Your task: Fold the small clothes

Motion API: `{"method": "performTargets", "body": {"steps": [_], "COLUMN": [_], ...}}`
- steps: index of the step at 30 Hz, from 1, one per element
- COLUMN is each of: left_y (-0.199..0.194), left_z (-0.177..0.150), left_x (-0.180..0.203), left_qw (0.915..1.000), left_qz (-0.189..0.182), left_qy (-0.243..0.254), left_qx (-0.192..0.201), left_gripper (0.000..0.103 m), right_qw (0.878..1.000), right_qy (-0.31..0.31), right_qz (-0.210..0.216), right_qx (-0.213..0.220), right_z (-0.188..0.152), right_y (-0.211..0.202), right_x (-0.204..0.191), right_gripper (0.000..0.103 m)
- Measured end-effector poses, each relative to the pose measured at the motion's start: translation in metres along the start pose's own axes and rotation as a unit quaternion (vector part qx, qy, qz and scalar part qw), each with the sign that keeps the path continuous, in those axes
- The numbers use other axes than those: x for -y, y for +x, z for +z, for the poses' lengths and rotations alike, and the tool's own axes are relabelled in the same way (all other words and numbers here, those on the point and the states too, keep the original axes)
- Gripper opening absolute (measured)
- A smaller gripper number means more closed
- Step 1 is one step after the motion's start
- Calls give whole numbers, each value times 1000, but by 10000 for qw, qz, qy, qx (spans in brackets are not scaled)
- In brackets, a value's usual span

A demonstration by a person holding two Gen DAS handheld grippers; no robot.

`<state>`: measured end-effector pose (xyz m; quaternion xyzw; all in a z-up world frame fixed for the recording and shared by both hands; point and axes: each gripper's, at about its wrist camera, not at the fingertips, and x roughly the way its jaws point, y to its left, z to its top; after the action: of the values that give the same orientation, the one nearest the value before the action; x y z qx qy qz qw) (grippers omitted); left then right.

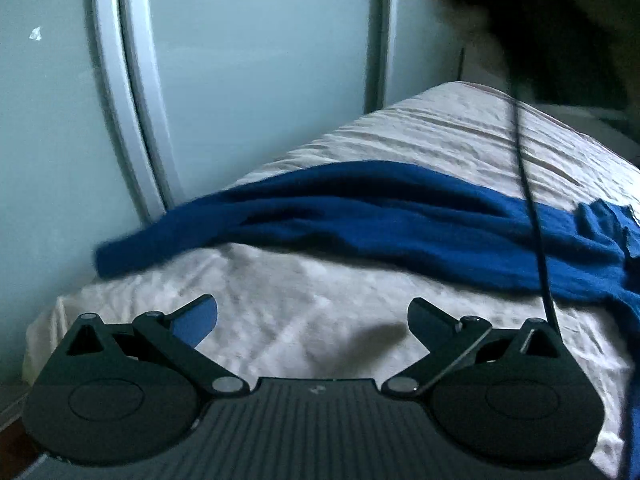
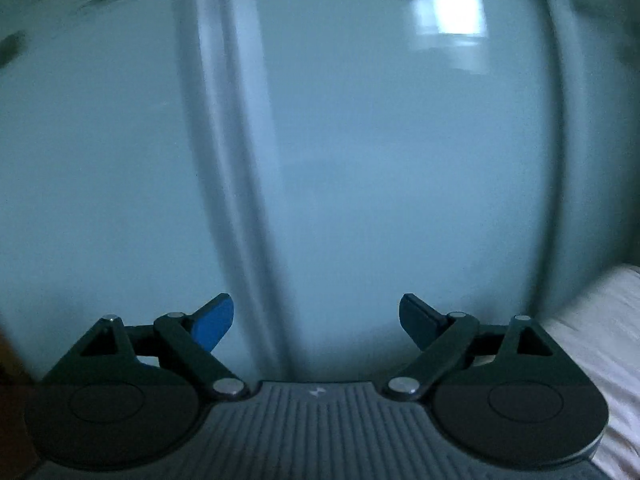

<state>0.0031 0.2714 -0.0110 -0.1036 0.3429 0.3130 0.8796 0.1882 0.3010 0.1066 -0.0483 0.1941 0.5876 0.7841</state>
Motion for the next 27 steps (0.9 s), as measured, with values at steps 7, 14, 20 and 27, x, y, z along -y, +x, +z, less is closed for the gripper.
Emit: {"method": "performTargets", "body": {"steps": [7, 14, 20, 27], "left_y": [13, 59, 78, 34], "left_z": [13, 55, 102, 90], "left_x": [-63, -93, -141, -169], "left_qw": [9977, 9930, 9743, 9800], "left_qz": [370, 1177, 2143, 340], "left_qy": [-568, -58, -658, -1952], "left_qx": [34, 77, 198, -206], "left_gripper": [102, 103, 95, 100], "right_qw": [9956, 9865, 9888, 9770], "right_qy": [-675, -295, 11, -1649], "right_qz": [-549, 290, -58, -712], "right_qx": [-356, -1582, -1491, -1146], "right_z": [-69, -149, -157, -145], "right_y": [-73, -90, -86, -61], "right_x": [6, 4, 13, -33], "right_gripper": [91, 91, 91, 90]}}
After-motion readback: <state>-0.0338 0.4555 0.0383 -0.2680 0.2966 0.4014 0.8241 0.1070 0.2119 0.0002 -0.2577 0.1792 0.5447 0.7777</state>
